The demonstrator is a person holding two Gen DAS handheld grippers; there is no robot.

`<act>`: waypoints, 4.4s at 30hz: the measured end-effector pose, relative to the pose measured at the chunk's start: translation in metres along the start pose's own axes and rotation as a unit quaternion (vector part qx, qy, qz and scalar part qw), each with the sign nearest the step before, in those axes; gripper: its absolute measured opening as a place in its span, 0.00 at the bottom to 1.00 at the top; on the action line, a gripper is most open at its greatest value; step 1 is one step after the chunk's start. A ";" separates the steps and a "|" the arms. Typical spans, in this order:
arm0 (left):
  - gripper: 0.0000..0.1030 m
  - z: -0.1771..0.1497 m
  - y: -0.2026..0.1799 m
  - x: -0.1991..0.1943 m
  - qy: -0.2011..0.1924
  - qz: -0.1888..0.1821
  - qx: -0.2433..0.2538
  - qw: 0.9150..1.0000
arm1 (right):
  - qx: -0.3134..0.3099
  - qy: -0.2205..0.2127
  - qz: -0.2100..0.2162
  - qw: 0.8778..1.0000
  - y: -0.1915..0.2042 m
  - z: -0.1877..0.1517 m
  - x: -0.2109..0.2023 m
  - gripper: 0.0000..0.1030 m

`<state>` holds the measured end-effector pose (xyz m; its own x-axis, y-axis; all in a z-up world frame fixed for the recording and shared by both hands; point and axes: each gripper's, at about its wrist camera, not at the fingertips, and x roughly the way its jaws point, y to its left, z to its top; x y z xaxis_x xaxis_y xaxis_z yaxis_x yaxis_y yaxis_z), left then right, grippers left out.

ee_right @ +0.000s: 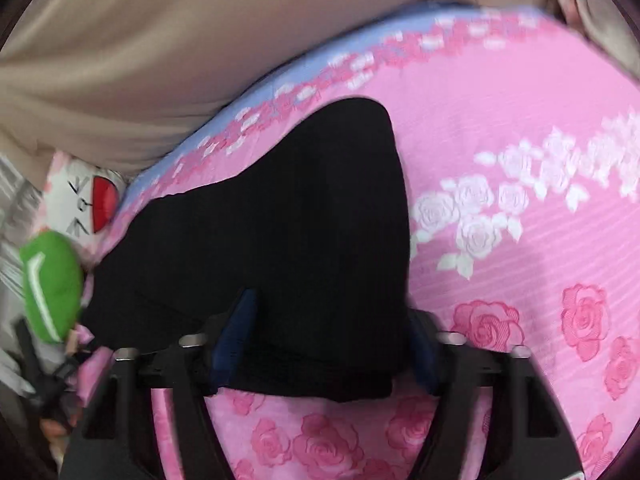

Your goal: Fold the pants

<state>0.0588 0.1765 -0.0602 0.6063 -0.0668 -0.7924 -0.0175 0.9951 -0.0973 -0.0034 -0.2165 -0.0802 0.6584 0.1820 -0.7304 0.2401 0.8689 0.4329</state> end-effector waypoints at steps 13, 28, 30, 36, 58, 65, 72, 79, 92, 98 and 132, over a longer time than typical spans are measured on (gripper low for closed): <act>0.88 -0.003 -0.030 -0.010 0.010 0.021 0.026 0.999 | -0.074 -0.044 -0.068 0.994 -0.029 0.021 -0.038 0.13; 0.88 0.002 -0.007 0.005 0.011 0.007 0.006 1.000 | -0.162 -0.144 -0.162 0.963 0.013 -0.010 -0.110 0.58; 0.88 0.003 -0.007 0.005 0.011 0.001 0.001 1.000 | -0.237 -0.130 -0.123 0.955 0.057 -0.018 -0.103 0.63; 0.88 0.001 0.016 -0.003 0.010 -0.013 -0.025 1.000 | -0.312 -0.002 -0.066 0.948 0.112 -0.036 -0.005 0.60; 0.16 0.056 0.097 0.020 -0.014 -0.003 -0.180 0.984 | -0.204 -0.062 -0.046 0.976 0.103 -0.007 -0.037 0.72; 0.17 0.067 -0.082 -0.081 -0.106 -0.103 0.025 0.989 | -0.067 -0.094 -0.008 0.993 0.025 0.008 -0.080 0.76; 0.52 -0.015 -0.196 -0.018 0.045 -0.138 0.146 0.979 | -0.032 -0.076 -0.035 0.996 -0.022 0.003 -0.083 0.77; 0.94 -0.021 -0.148 -0.074 -0.025 -0.140 0.124 0.982 | -0.027 -0.044 0.049 0.998 -0.011 0.012 -0.070 0.77; 0.94 -0.013 -0.040 -0.072 -0.061 0.015 0.087 0.994 | -0.049 0.069 0.129 0.988 0.099 0.019 0.032 0.69; 0.94 -0.009 -0.025 -0.066 -0.048 0.010 0.070 0.996 | -0.117 0.027 0.099 0.988 0.141 0.024 0.020 0.16; 0.95 -0.018 -0.158 -0.030 -0.002 -0.055 0.140 0.989 | -0.049 -0.065 -0.036 0.996 -0.043 0.041 -0.071 0.15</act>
<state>0.0289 0.0202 -0.0319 0.5953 -0.1753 -0.7841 0.2687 0.9631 -0.0113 -0.0312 -0.2859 -0.0253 0.7303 0.0615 -0.6804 0.2236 0.9196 0.3231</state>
